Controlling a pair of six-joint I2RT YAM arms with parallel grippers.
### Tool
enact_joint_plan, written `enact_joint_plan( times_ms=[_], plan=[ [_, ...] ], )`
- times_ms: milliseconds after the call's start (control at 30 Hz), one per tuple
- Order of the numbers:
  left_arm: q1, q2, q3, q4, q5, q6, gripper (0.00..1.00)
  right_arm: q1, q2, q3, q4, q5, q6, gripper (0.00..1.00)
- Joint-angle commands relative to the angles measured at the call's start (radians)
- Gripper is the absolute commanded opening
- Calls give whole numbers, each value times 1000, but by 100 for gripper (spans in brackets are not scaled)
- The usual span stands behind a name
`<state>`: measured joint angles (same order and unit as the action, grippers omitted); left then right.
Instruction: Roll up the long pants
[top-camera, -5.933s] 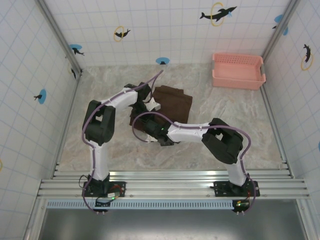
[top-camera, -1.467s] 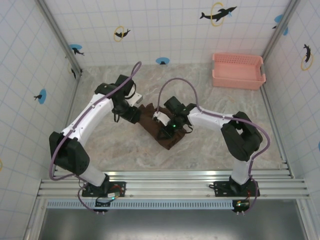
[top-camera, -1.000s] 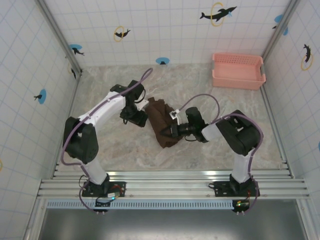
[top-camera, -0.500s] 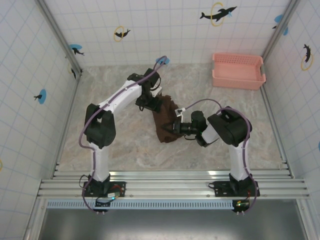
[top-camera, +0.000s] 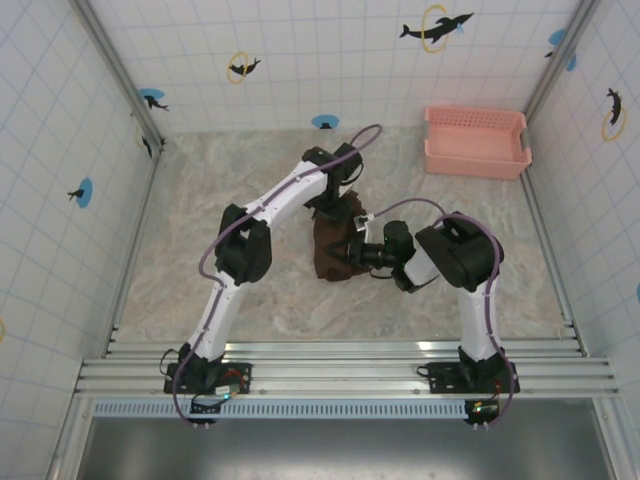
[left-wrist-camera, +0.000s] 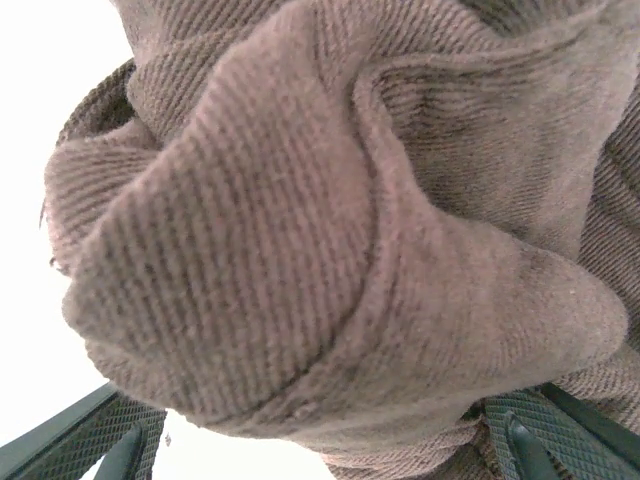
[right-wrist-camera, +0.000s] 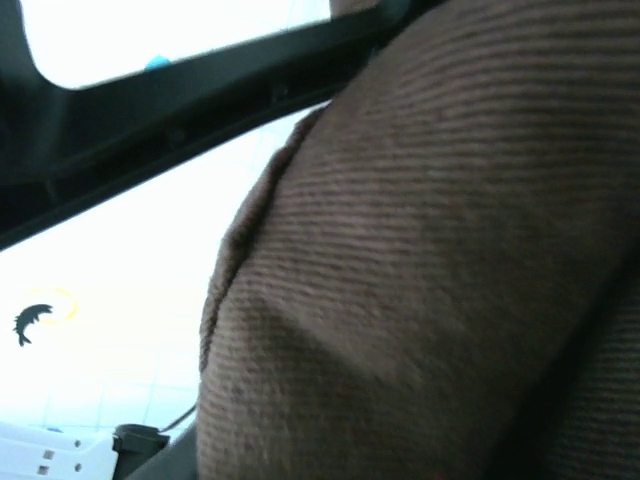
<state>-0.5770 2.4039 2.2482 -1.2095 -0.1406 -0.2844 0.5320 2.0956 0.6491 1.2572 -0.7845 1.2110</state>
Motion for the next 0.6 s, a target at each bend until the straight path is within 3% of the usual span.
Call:
enact_joint_plan(
  times_ms=[0, 67, 167, 267, 333, 433, 567],
  plan=[
    [-64, 184, -1, -32, -15, 19, 85, 15, -16, -26, -131, 47, -34, 55],
    [-66, 203, -7, -44, -14, 19, 85, 10, -106, -46, -288, 115, -129, 66],
    [-67, 195, -54, -23, -20, 19, 85, 38, -350, -15, -747, 277, -403, 75],
    [-67, 195, -72, -20, -42, 27, 85, 178, -587, 175, -1387, 692, -718, 89],
    [-66, 203, -69, -32, -47, 32, 85, 300, -656, 342, -1686, 1002, -837, 96],
    [-65, 208, -66, -47, -33, 30, 85, 406, -648, 518, -1907, 1228, -887, 98],
    [-65, 210, -68, -62, -15, 26, 85, 512, -618, 553, -1965, 1391, -832, 98]
  ],
)
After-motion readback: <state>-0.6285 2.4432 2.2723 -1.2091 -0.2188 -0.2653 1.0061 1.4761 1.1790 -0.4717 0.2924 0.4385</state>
